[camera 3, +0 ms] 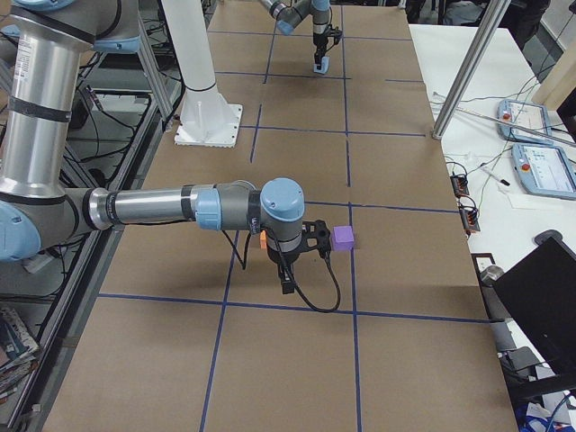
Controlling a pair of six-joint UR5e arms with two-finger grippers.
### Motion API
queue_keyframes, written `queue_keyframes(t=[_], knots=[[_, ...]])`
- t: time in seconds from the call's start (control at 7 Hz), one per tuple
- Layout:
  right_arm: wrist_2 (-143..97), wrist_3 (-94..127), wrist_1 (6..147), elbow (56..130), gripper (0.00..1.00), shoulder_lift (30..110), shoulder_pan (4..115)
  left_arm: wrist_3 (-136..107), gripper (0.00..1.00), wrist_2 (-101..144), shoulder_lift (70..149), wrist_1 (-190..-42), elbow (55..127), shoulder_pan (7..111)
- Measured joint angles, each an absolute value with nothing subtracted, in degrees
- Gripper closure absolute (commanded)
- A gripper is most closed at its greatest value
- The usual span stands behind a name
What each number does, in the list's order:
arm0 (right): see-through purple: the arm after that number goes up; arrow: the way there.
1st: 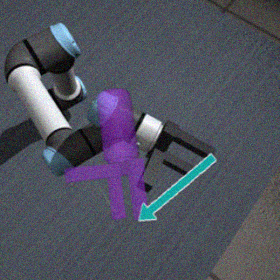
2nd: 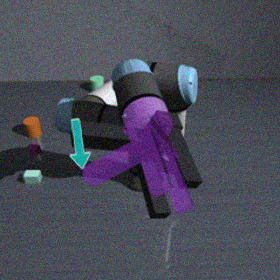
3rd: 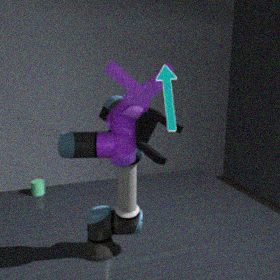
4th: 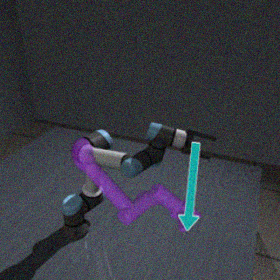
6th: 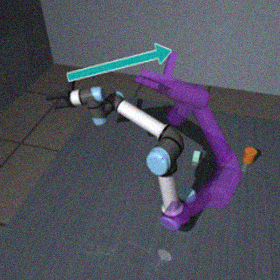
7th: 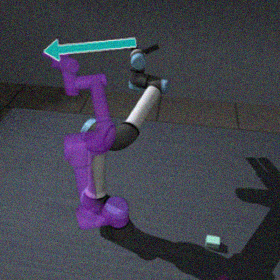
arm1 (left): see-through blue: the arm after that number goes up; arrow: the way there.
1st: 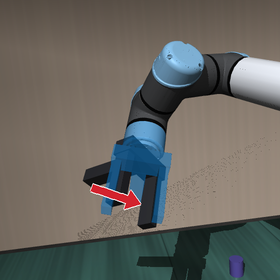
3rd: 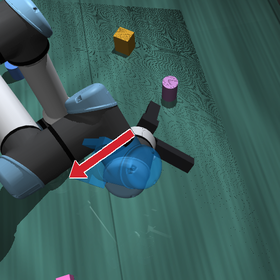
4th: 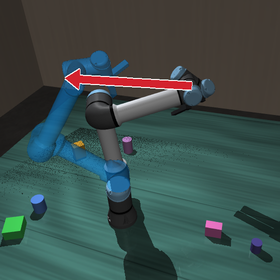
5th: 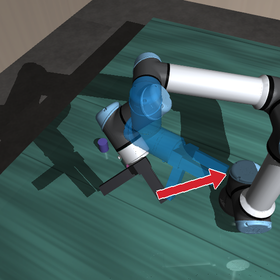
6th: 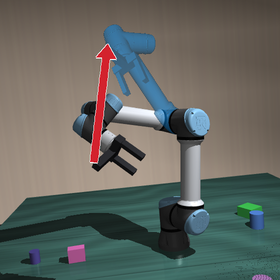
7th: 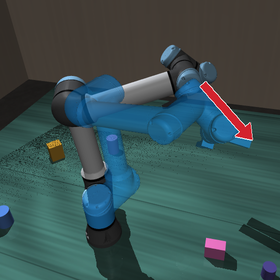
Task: Place blue block between orange and purple blocks
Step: 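Reach the left gripper down to the light blue cube and grasp it, then carry the light blue cube with the left gripper to the table center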
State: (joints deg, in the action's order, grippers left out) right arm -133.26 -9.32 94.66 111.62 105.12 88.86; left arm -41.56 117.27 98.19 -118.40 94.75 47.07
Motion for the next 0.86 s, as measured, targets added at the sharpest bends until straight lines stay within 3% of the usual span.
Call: queue_keyframes(t=[0.43,0.86], knots=[[-133.9,-9.3,94.7,111.6,0.0,105.1,88.9,-54.6,0.64,114.2,111.6,-108.2,95.6,45.6],[-134.8,-9.3,94.7,111.6,0.0,105.1,88.8,-70.0,0.6,109.1,129.0,-97.4,91.2,34.0]])
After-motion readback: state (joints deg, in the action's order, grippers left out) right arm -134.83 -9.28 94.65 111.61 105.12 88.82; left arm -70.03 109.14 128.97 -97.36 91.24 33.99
